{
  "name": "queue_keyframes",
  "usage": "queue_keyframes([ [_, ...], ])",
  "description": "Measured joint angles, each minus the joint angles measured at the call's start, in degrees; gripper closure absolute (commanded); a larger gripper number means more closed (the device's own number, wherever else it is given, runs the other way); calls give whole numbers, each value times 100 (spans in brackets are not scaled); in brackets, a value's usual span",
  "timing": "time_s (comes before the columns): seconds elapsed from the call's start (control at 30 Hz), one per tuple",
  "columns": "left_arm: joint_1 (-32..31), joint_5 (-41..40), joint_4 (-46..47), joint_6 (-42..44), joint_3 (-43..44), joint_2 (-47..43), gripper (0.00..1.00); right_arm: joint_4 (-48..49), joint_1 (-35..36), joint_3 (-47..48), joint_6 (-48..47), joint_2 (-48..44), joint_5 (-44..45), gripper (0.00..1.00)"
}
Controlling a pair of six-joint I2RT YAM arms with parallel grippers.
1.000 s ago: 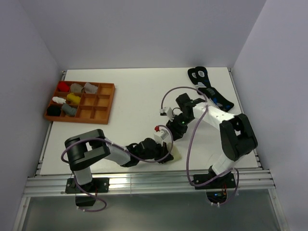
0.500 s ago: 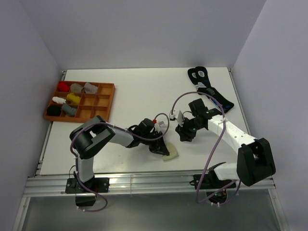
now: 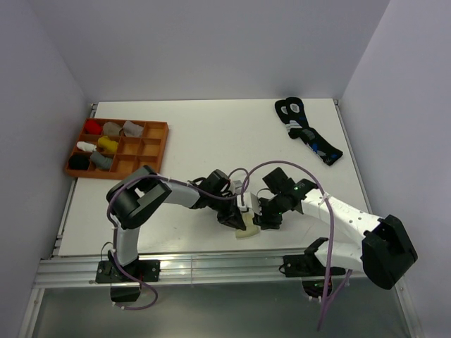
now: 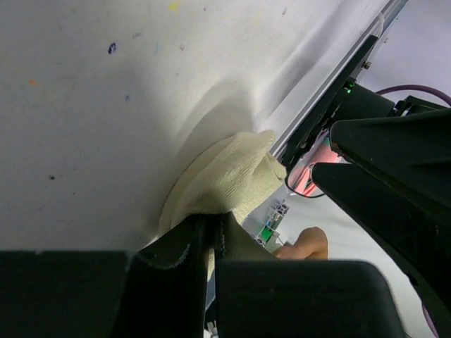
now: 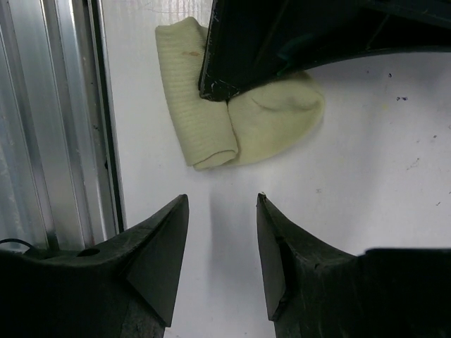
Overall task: Roll the socks
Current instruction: Roll the sock at the center of the board.
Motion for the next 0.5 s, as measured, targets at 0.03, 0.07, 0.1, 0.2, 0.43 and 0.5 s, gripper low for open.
queue_keyframes([
  [0.03,2,24,-63,2,44,22,100,0,9,0,-24,0,-4,49],
  [0.07,7,42,-107,2,70,35,100,0,39,0,-39,0,-13,48],
  [0.1,7,61,-146,4,96,48,100,0,81,0,-39,0,-20,48],
  [0.2,7,107,-216,4,129,74,99,7,332,0,-26,-2,-44,49],
  [0.43,7,201,-223,-4,129,111,100,221,1025,-20,164,2,4,51],
  [0.5,11,216,-219,-4,129,118,100,291,1139,-39,205,26,55,51],
])
